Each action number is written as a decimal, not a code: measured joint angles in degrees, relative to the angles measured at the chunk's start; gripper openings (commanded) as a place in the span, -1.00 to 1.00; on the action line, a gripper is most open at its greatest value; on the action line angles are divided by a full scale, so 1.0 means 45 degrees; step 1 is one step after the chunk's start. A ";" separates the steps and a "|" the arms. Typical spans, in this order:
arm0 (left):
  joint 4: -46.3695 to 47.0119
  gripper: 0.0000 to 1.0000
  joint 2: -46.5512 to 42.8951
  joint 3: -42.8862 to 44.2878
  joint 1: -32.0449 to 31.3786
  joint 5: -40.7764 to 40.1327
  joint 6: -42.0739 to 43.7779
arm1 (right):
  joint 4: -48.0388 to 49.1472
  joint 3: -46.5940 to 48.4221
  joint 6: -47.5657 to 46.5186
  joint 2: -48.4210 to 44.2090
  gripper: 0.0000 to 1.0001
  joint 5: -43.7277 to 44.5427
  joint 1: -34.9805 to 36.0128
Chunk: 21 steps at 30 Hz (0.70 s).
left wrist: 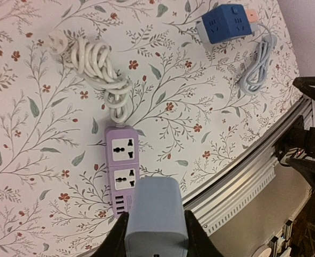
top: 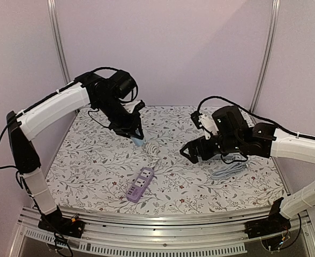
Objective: Insert the plug
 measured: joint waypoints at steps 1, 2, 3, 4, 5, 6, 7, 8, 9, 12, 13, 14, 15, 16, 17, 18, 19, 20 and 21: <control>-0.0049 -1.00 0.0000 -0.0078 0.0000 -0.0257 0.0078 | -0.0063 0.0087 0.0058 0.0053 0.98 -0.0068 0.0000; -0.0112 -1.00 0.0000 -0.0180 0.0000 -0.0515 0.0151 | -0.0117 0.0175 0.0107 0.0107 0.98 -0.0136 0.0000; -0.0151 -1.00 0.0000 -0.0291 0.0000 -0.0738 0.0204 | -0.0204 0.0287 0.0175 0.0151 0.98 -0.0170 0.0000; -0.0238 -1.00 0.0000 -0.0423 0.0000 -0.1010 0.0282 | -0.0243 0.0350 0.0238 0.0170 0.98 -0.0170 0.0000; -0.0364 -1.00 0.0000 -0.0563 0.0000 -0.1273 0.0359 | -0.0267 0.0408 0.0301 0.0175 0.98 -0.0155 0.0000; -0.0491 -1.00 0.0019 -0.0631 0.0000 -0.1452 0.0457 | -0.0335 0.0476 0.0335 0.0175 0.97 -0.0121 0.0000; -0.0559 -1.00 0.0039 -0.0656 0.0000 -0.1579 0.0544 | -0.0350 0.0510 0.0350 0.0170 0.97 -0.0097 0.0000; -0.0607 -1.00 0.0073 -0.0656 0.0000 -0.1642 0.0665 | -0.0350 0.0520 0.0374 0.0165 0.98 -0.0058 0.0000; -0.0602 -1.00 0.0121 -0.0656 0.0000 -0.1739 0.0850 | -0.0359 0.0520 0.0403 0.0165 0.97 -0.0015 0.0000; -0.0607 -1.00 0.0287 -0.0631 0.0000 -0.1855 0.1316 | -0.0442 0.0520 0.0563 0.0160 0.98 0.0155 0.0000; -0.0612 -1.00 0.0359 -0.0607 0.0000 -0.1880 0.1472 | -0.0481 0.0520 0.0588 0.0160 0.97 0.0228 0.0000; -0.0622 -1.00 0.0452 -0.0573 -0.0005 -0.1914 0.1656 | -0.0515 0.0520 0.0627 0.0160 0.98 0.0277 0.0000; -0.0617 -1.00 0.0549 -0.0554 -0.0005 -0.1962 0.1821 | -0.0554 0.0520 0.0665 0.0160 0.98 0.0374 0.0000; -0.0627 -1.00 0.0636 -0.0554 -0.0005 -0.2035 0.1972 | -0.0588 0.0520 0.0695 0.0160 0.97 0.0481 0.0000; -0.0641 -1.00 0.0724 -0.0554 -0.0005 -0.2123 0.2113 | -0.0622 0.0520 0.0724 0.0160 0.98 0.0559 0.0000; -0.0651 -1.00 0.0797 -0.0554 -0.0010 -0.2186 0.2249 | -0.0661 0.0520 0.0772 0.0160 0.98 0.0646 0.0000; -0.0656 -1.00 0.0860 -0.0554 -0.0015 -0.2215 0.2351 | -0.0699 0.0520 0.0811 0.0160 0.98 0.0748 0.0000; -0.0661 -1.00 0.0903 -0.0554 -0.0024 -0.2229 0.2458 | -0.0748 0.0529 0.0835 0.0160 0.98 0.0826 0.0000; -0.0651 -1.00 0.0942 -0.0554 -0.0034 -0.2225 0.2574 | -0.0772 0.0529 0.0860 0.0155 0.98 0.0889 0.0000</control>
